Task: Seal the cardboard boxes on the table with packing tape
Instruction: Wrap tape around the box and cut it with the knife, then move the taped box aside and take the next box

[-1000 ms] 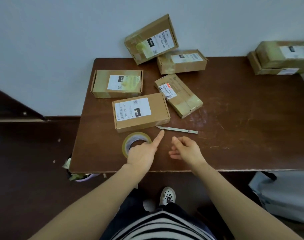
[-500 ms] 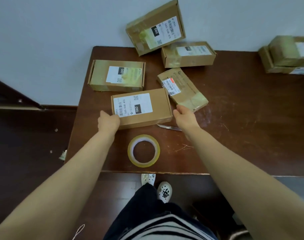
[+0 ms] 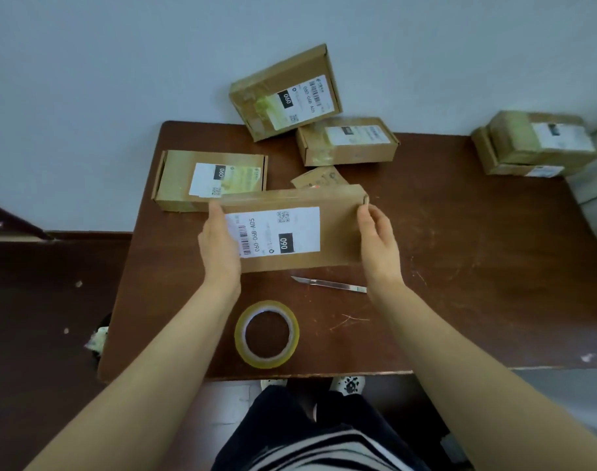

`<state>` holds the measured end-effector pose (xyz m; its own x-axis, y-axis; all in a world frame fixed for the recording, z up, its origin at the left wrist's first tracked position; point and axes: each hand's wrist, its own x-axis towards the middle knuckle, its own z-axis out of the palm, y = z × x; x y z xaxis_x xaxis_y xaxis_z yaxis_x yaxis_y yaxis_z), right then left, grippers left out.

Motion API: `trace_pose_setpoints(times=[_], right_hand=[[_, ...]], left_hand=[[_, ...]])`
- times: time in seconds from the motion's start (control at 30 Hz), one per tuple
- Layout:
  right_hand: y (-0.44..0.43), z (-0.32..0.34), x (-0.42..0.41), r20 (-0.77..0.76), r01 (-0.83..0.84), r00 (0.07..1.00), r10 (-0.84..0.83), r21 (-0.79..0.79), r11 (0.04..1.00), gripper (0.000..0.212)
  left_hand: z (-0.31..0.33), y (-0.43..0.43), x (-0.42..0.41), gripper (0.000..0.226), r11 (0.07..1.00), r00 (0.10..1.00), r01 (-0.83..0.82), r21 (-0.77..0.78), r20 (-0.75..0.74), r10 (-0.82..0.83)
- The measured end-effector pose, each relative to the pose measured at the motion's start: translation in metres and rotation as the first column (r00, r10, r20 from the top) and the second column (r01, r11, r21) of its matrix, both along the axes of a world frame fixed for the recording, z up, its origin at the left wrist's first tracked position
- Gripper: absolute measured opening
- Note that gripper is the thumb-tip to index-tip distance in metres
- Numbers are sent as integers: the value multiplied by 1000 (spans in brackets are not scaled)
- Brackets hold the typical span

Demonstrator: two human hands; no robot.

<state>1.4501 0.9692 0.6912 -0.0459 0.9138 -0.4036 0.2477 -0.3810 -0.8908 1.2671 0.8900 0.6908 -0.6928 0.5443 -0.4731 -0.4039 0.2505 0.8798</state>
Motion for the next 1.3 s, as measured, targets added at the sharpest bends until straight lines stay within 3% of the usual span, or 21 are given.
trace_pose_setpoints(times=[0.1, 0.17, 0.2, 0.33, 0.43, 0.53, 0.67, 0.8, 0.87, 0.9, 0.93, 0.97, 1.03, 1.07, 1.13, 1.3], right_hand=[[2, 5, 28, -163, 66, 983, -85, -119, 991, 72], [8, 9, 51, -258, 69, 958, -122, -206, 976, 90], [11, 10, 62, -267, 72, 955, -129, -214, 974, 88], [36, 3, 119, -210, 174, 958, -195, -115, 978, 45], [56, -8, 176, -173, 199, 963, -204, -45, 979, 50], [76, -17, 232, -113, 173, 979, -169, 32, 984, 46], [104, -29, 282, -42, 106, 994, -104, 54, 993, 40], [120, -26, 299, 11, 1, 1000, -2, 55, 998, 36], [127, -20, 297, 147, -78, 987, 62, 110, 991, 39], [130, -18, 292, 342, -189, 933, 116, 189, 964, 40], [132, -17, 285, 559, -330, 817, 139, 257, 908, 40], [133, -16, 278, 722, -466, 679, 132, 286, 837, 40], [134, -15, 262, 879, -646, 453, 147, 210, 734, 49], [133, -16, 257, 910, -679, 383, 158, 162, 716, 54], [135, -17, 254, 930, -694, 334, 151, 134, 707, 57], [143, -13, 258, 907, -712, 365, 208, 128, 691, 55]], left_hand=[[11, 12, 24, 58, 994, 1000, 26, 104, 14, -28], [17, 19, 44, 53, 993, 997, 73, 95, -36, -70], [19, 22, 56, 46, 991, 994, 99, 88, -63, -94], [9, 39, 109, 34, 956, 967, 253, 148, -62, -246], [-6, 57, 162, 35, 933, 949, 297, 205, 47, -312], [-19, 78, 216, 26, 946, 948, 293, 137, 84, -306], [-23, 105, 267, 29, 929, 927, 367, -42, -66, -369], [-14, 112, 286, 44, 934, 906, 322, -153, -236, -351], [-7, 116, 287, 51, 901, 788, 345, -265, -440, -431], [-3, 120, 289, 53, 860, 627, 353, -369, -589, -510], [-2, 125, 293, 52, 812, 404, 346, -470, -706, -581], [-2, 132, 299, 48, 760, 188, 335, -557, -751, -633], [-4, 144, 312, 47, 641, -89, 301, -706, -690, -718], [-7, 148, 316, 50, 585, -162, 266, -766, -634, -757], [-11, 149, 317, 53, 534, -231, 192, -823, -567, -791], [-12, 151, 307, 54, 557, -273, 254, -791, -611, -743]])
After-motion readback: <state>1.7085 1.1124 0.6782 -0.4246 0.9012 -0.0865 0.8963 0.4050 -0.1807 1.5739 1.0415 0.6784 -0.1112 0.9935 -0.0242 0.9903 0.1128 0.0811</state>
